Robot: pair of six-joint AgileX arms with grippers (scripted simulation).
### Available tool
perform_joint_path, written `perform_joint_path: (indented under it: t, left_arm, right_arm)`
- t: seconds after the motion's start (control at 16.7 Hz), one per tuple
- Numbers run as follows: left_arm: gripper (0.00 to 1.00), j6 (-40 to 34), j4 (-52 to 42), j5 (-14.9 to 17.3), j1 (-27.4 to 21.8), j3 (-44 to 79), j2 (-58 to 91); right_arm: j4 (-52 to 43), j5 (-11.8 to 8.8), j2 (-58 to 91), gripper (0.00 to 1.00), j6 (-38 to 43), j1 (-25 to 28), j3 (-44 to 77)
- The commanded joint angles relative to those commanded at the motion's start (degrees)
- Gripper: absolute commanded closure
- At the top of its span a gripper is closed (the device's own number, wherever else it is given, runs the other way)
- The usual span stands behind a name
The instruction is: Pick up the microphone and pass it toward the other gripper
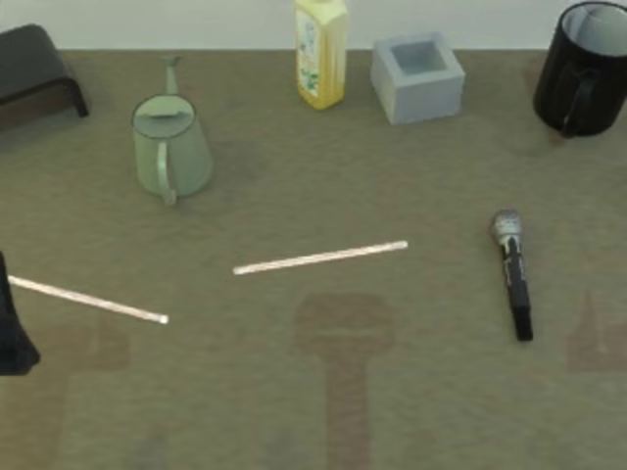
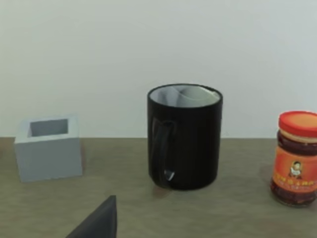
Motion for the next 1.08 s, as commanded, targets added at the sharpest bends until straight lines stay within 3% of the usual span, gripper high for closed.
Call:
perform_joint_path:
  t: [0.24, 0.48, 1.08]
  left_arm:
    - [0.00, 0.0, 0.0, 0.0, 0.0, 0.0, 0.0]
    - [0.00, 0.0, 0.0, 0.0, 0.0, 0.0, 0.0]
    - [0.00, 0.0, 0.0, 0.0, 0.0, 0.0, 0.0]
  right_arm:
    - [-1.1, 0.0, 1.7, 0.00, 0.5, 0.5, 1.7]
    - [-7.4, 0.5, 12.4, 0.00, 3.3, 3.2, 11.4]
    - [-35.5, 2.9, 71.9, 0.00, 14.7, 13.7, 49.7]
